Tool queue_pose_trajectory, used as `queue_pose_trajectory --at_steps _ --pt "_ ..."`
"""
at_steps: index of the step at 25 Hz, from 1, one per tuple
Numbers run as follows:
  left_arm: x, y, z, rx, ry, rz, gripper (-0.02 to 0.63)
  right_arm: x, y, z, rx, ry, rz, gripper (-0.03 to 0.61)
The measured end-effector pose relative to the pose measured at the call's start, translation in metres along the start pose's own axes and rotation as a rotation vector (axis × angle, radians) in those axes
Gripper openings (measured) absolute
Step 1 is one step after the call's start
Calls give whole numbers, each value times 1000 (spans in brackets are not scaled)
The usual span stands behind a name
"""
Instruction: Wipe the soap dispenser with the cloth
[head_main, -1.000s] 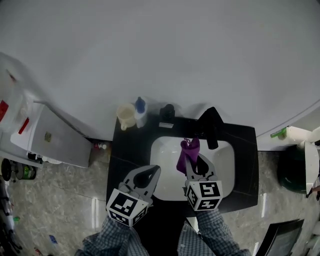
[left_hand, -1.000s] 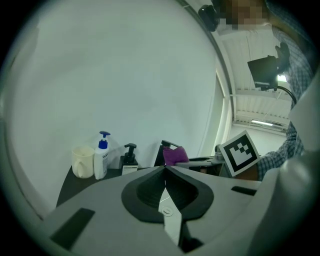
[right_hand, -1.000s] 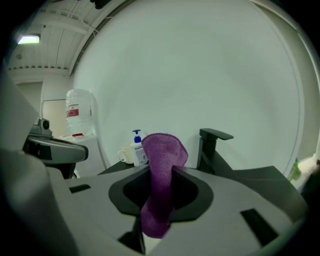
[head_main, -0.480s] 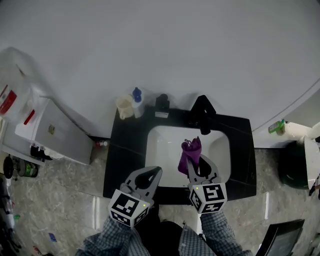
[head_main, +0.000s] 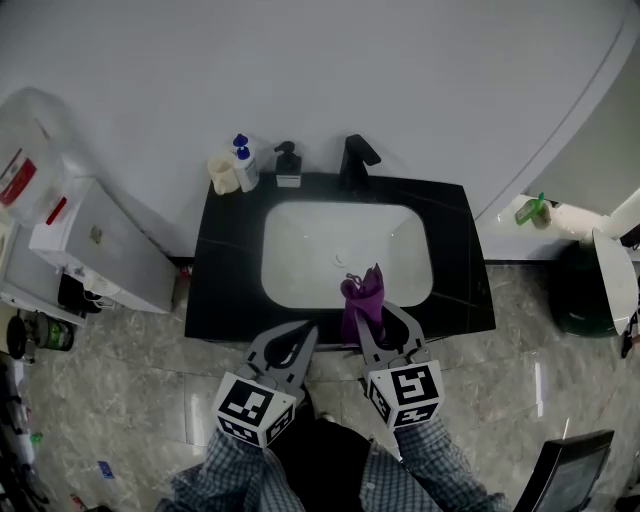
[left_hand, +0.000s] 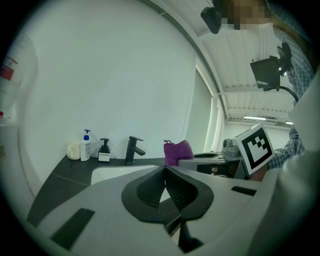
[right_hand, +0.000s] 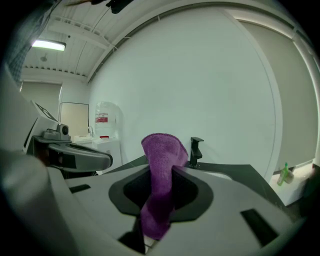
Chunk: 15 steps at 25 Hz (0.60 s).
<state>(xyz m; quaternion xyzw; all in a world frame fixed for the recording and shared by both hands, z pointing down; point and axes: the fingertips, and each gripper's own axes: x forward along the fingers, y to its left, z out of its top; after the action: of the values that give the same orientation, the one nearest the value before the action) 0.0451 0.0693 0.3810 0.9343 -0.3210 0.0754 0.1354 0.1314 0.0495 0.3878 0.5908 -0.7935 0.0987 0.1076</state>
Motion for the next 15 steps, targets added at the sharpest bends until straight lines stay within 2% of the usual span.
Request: queue_pose_trajectory --at_steps 7,15 --pt "-46 -52 -23 0 17 28 11 -69 20 -25 45 -2 15 91" --pt "-94 -51 -16 13 11 97 11 -98 55 -22 49 -16 63 91"
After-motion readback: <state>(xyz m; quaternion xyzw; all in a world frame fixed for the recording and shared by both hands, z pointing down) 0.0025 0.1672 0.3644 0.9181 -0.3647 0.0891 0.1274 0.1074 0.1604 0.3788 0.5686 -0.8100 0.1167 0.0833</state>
